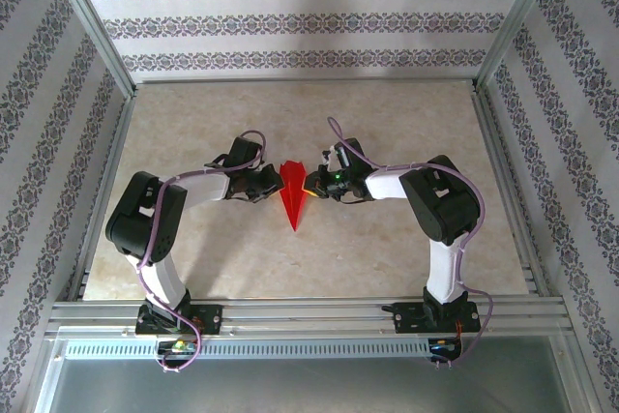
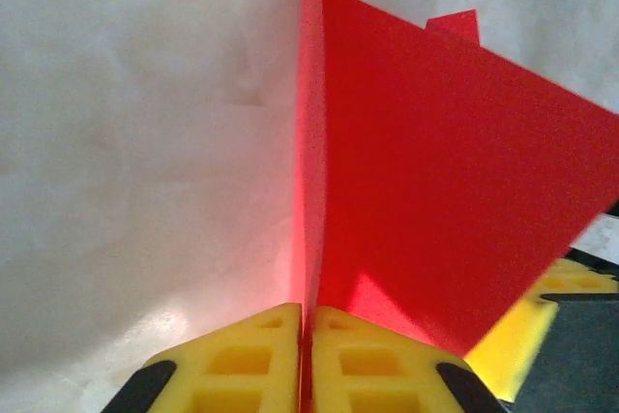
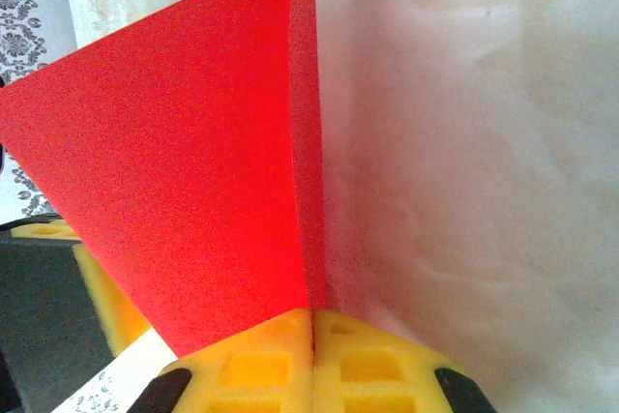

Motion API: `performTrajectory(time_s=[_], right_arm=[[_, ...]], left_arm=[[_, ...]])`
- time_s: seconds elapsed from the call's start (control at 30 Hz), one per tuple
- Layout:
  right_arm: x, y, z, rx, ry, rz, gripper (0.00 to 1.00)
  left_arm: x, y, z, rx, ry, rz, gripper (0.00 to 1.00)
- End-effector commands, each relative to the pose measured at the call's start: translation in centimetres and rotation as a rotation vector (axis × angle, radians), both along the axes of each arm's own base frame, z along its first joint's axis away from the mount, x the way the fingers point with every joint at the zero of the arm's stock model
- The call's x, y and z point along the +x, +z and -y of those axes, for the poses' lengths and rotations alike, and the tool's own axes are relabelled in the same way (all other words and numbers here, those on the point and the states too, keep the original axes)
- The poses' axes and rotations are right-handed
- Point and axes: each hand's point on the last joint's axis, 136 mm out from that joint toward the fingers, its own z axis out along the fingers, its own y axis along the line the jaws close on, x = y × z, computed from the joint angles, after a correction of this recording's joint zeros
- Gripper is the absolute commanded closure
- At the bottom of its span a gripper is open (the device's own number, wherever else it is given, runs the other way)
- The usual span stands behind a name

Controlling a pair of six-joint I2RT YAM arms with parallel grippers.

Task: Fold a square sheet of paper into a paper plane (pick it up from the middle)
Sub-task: Turn over the paper plane at the center of the table.

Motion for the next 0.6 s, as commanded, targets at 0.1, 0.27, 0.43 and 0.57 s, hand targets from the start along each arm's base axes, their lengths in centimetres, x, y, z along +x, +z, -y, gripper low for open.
performTrajectory(time_s=[0.1, 0.27, 0.43, 0.57], right_arm=[[0.1, -0.2, 1.0, 0.000, -0.022, -0.012, 0.85], [0.2, -0.2, 1.3, -0.001, -0.027, -0.014, 0.88], [0.2, -0.4, 1.3, -0.003, -0.026, -0.017, 0.95], [0.3, -0.4, 1.4, -0.007, -0.028, -0.015, 0.99]], left_arm=[[0.0, 0.3, -0.6, 0.054, 0.015, -0.003, 0.95], [-0.3, 0.2, -1.1, 0.073, 0.032, -0.006, 0.98], [-0.5, 0.1, -1.3, 0.077, 0.043, -0.007, 0.99], [-0.6, 0.2, -1.7, 0.084, 0.061, -0.004, 1.00]])
